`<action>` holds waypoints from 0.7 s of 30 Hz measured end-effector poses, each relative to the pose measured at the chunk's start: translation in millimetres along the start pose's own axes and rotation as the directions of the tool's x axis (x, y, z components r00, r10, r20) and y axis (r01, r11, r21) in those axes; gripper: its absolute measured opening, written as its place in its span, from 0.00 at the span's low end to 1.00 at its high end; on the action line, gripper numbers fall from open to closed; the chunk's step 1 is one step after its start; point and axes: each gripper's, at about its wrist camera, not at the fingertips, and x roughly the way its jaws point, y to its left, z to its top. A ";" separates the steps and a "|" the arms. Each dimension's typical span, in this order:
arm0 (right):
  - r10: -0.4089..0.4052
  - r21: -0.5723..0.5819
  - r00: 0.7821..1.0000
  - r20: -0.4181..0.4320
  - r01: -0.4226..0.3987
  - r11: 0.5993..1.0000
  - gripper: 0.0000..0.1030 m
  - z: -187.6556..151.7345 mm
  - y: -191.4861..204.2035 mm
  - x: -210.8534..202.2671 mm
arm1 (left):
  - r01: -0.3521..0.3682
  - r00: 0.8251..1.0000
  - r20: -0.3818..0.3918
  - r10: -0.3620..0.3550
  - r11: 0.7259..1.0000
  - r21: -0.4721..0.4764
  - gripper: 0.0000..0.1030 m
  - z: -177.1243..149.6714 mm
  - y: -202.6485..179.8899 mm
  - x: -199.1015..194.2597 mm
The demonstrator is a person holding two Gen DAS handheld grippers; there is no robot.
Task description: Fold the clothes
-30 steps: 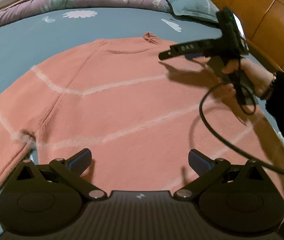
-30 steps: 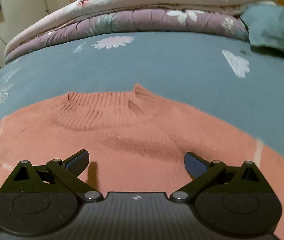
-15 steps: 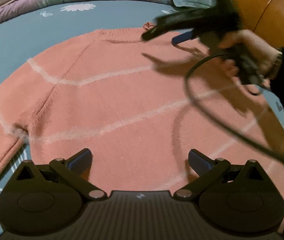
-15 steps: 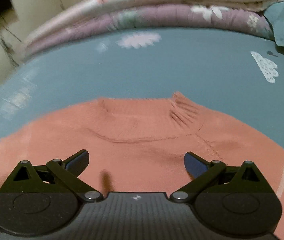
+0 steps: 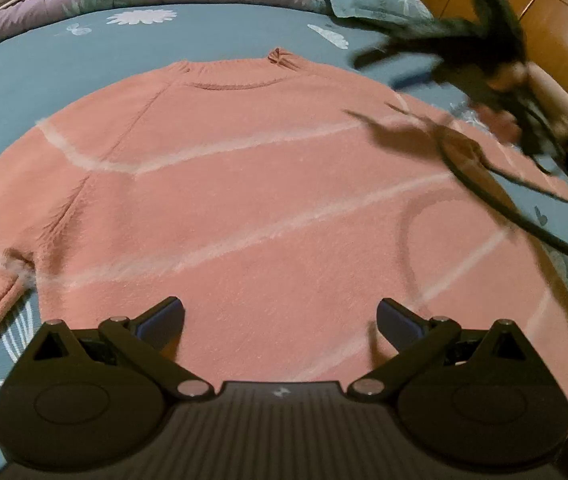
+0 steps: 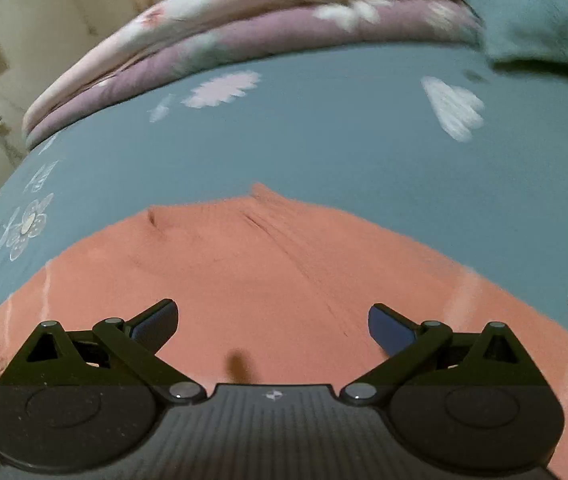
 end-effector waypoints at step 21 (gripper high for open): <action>0.091 -0.118 0.991 0.101 -0.079 0.990 1.00 -86.7 10.7 -68.9 | -0.067 0.994 0.100 0.032 0.927 0.368 0.99 -15.3 -49.6 0.7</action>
